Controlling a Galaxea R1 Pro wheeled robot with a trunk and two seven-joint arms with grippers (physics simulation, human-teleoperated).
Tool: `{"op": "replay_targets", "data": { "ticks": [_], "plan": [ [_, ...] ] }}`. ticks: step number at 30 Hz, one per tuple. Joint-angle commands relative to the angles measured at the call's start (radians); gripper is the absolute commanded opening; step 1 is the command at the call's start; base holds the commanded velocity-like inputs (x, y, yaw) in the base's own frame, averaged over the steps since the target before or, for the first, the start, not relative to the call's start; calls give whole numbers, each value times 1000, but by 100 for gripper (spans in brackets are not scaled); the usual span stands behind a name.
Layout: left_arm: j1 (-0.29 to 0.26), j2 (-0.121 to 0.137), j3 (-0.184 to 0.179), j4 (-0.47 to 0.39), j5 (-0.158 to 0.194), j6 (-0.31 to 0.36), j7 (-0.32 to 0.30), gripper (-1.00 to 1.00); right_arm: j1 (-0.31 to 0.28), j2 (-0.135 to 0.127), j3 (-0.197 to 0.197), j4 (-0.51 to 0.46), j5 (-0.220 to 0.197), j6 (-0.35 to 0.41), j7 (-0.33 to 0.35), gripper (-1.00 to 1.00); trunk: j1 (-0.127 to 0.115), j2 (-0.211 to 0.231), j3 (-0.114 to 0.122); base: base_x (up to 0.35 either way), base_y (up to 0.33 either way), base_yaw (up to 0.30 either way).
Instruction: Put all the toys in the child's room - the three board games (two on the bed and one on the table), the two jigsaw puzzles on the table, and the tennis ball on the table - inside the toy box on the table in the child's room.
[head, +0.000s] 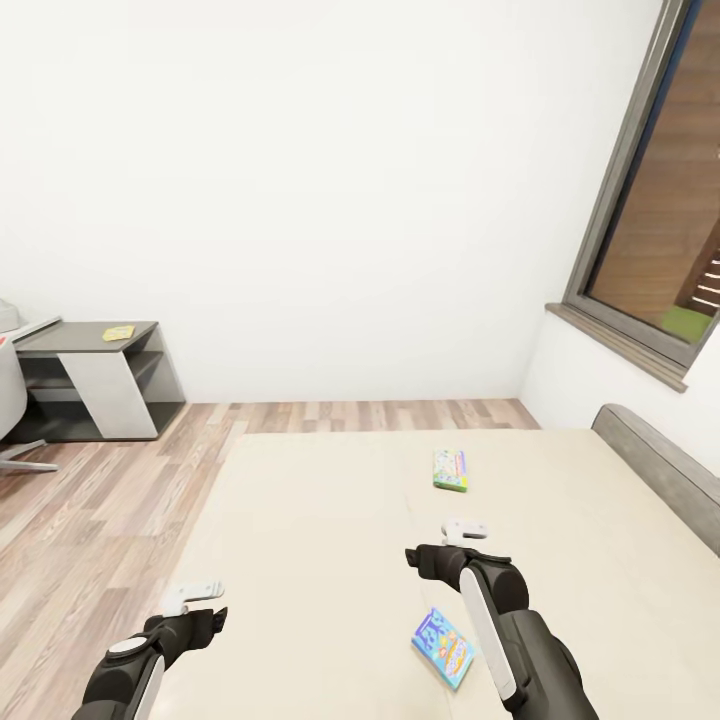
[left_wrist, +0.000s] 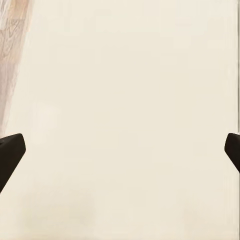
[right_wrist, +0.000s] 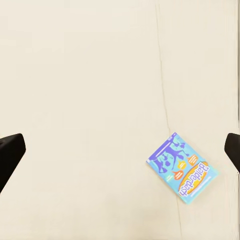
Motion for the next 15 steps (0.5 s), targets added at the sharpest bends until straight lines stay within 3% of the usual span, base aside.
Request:
{"op": "replay_targets", "data": {
  "ticks": [1,15],
  "plan": [
    [-1,0,2,-2,-8,5,-9,100,-1,0,1,-1,-10,3,-10,100,1,-2,-2,0,-177,0],
    [-1,0,2,-2,-8,6,-9,100,-1,0,1,-1,-10,3,-10,100,1,-2,-2,0,-253,0]
  ]
}}
